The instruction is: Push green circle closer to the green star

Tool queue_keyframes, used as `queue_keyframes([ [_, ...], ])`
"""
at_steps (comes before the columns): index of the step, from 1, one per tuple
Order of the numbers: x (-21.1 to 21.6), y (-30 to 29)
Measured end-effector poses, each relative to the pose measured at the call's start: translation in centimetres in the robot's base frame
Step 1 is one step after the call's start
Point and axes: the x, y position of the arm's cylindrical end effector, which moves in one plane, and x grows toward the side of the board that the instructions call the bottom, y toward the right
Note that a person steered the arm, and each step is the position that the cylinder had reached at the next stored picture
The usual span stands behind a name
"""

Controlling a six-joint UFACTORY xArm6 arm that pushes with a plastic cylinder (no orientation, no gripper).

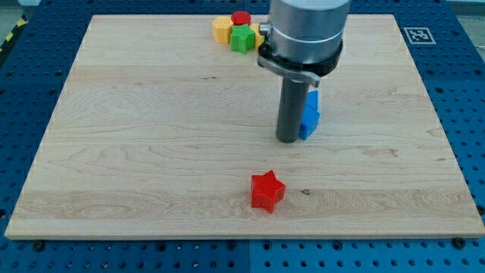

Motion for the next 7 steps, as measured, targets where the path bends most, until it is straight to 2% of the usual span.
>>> queue_keyframes([
  [1,-0.1,0.8],
  [2,-2.8,-1.9],
  [3,-7.7,-7.5],
  [4,-11.4,-7.3],
  [6,-12.7,1.0],
  [7,-12.7,1.7],
])
